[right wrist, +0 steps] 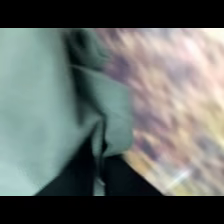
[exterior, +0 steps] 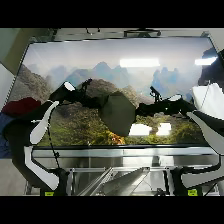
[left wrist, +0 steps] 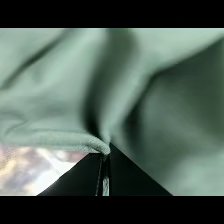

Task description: Fold the shirts.

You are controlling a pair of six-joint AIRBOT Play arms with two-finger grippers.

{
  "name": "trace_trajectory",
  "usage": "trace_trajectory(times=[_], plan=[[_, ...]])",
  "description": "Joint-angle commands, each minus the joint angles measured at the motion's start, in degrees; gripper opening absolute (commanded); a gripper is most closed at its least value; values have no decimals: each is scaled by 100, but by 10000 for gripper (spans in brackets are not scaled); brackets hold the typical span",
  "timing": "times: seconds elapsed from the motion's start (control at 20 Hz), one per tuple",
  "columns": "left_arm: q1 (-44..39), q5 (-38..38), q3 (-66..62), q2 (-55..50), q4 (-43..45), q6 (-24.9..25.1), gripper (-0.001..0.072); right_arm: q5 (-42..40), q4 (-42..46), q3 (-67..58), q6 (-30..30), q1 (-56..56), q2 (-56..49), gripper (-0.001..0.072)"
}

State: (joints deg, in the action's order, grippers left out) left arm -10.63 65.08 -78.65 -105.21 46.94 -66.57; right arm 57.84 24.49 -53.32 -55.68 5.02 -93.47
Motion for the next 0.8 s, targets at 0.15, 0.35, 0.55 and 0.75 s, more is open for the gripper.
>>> trace_trajectory(times=[0.15,0.35,0.55,0.75], plan=[[125,496,-953,385,-57,-61,-1,481,-118,-697,-57,46,76,22],[245,745,-1818,1069,-55,-181,-2,1034,-111,-1534,-352,-68,498,22],[315,885,-2686,1976,-52,-387,-1,1434,-116,-2422,-640,-321,1373,22],[315,1137,-3423,2942,-48,-573,-2,1646,-116,-3130,-741,-461,2527,22]])
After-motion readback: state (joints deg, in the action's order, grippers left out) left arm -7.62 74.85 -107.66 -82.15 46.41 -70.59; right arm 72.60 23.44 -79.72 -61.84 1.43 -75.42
